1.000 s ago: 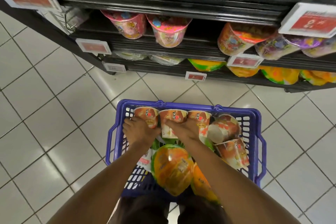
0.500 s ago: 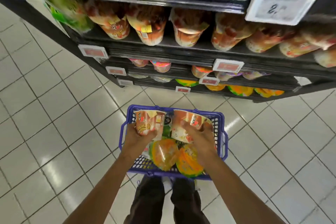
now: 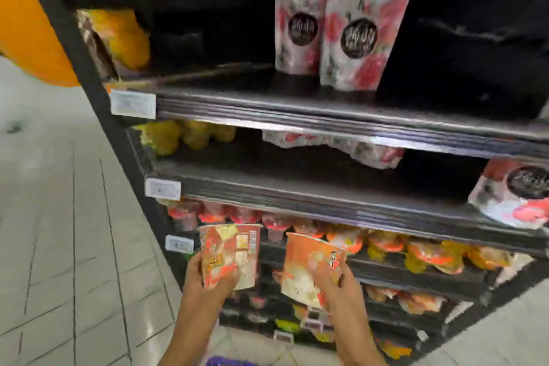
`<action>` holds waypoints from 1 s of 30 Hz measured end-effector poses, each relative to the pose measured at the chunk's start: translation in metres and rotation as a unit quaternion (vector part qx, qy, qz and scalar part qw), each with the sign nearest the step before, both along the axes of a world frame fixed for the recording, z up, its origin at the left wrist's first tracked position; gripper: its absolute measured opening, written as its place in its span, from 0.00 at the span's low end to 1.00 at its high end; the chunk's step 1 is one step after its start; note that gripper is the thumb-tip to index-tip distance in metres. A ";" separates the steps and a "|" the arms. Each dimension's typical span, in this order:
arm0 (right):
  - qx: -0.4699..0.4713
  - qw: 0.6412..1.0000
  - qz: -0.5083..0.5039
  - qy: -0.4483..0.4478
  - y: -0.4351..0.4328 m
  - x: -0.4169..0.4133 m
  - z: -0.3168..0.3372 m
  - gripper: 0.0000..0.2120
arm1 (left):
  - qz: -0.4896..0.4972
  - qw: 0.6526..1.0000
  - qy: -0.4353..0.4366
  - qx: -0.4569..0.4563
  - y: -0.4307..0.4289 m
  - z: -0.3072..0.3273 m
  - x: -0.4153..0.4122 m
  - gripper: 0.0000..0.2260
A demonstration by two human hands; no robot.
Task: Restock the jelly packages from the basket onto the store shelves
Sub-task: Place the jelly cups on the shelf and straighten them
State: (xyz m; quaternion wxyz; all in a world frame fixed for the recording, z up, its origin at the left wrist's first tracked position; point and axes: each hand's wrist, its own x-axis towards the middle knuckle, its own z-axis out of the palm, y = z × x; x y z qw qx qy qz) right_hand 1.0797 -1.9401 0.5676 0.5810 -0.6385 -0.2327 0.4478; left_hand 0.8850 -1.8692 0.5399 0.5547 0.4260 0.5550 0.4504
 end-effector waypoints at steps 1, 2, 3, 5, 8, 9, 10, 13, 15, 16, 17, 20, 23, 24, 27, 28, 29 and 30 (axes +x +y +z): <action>0.015 1.000 -0.002 -0.020 0.004 0.004 0.024 0.36 | -0.003 0.999 -0.019 0.026 0.005 0.032 0.002 0.26; 0.033 0.999 -0.005 -0.040 0.007 0.009 0.048 0.34 | -0.003 0.998 -0.040 0.050 0.009 0.063 0.003 0.30; 0.051 0.997 -0.011 -0.059 0.011 0.012 0.076 0.30 | -0.001 0.995 -0.062 0.076 0.014 0.094 0.003 0.33; 0.089 0.991 -0.017 -0.100 0.017 0.018 0.132 0.18 | -0.012 0.989 -0.084 0.125 0.027 0.153 0.001 0.42; 0.158 0.976 -0.037 -0.147 0.023 0.016 0.217 0.15 | -0.045 0.974 -0.061 0.215 0.049 0.236 -0.003 0.39; 0.189 0.968 -0.043 -0.162 0.025 0.013 0.243 0.16 | -0.049 0.967 -0.064 0.241 0.056 0.263 -0.006 0.34; 0.221 0.958 -0.050 -0.175 0.027 0.010 0.269 0.16 | -0.057 0.958 -0.077 0.269 0.062 0.290 -0.008 0.34; 0.310 0.926 -0.070 -0.205 0.035 -0.005 0.337 0.23 | -0.092 0.924 -0.089 0.361 0.080 0.361 -0.021 0.46; 0.346 0.910 -0.063 -0.221 0.044 -0.018 0.374 0.29 | -0.119 0.905 -0.110 0.392 0.090 0.402 -0.030 0.46; 0.358 0.905 -0.055 -0.221 0.051 -0.025 0.390 0.30 | -0.132 0.895 -0.118 0.410 0.095 0.419 -0.034 0.44; 0.369 0.900 -0.051 -0.225 0.057 -0.031 0.403 0.30 | -0.140 0.884 -0.120 0.429 0.100 0.434 -0.038 0.41; 0.402 0.874 -0.058 -0.266 0.073 -0.049 0.441 0.34 | -0.148 0.861 -0.107 0.475 0.114 0.477 -0.048 0.43; 0.432 0.852 -0.069 -0.288 0.086 -0.062 0.478 0.32 | -0.147 0.842 -0.096 0.510 0.128 0.515 -0.050 0.42; 0.440 0.845 -0.076 -0.294 0.090 -0.064 0.492 0.32 | -0.141 0.838 -0.097 0.518 0.133 0.528 -0.049 0.40; 0.440 0.827 -0.112 -0.330 0.101 -0.062 0.530 0.36 | -0.118 0.832 -0.082 0.535 0.148 0.567 -0.042 0.40; 0.438 0.823 -0.122 -0.340 0.104 -0.060 0.542 0.37 | -0.115 0.830 -0.073 0.541 0.152 0.580 -0.039 0.40; 0.433 0.820 -0.132 -0.349 0.106 -0.057 0.553 0.38 | -0.112 0.826 -0.065 0.549 0.155 0.591 -0.036 0.40; 0.430 0.819 -0.141 -0.354 0.108 -0.054 0.564 0.37 | -0.109 0.821 -0.056 0.558 0.156 0.603 -0.032 0.40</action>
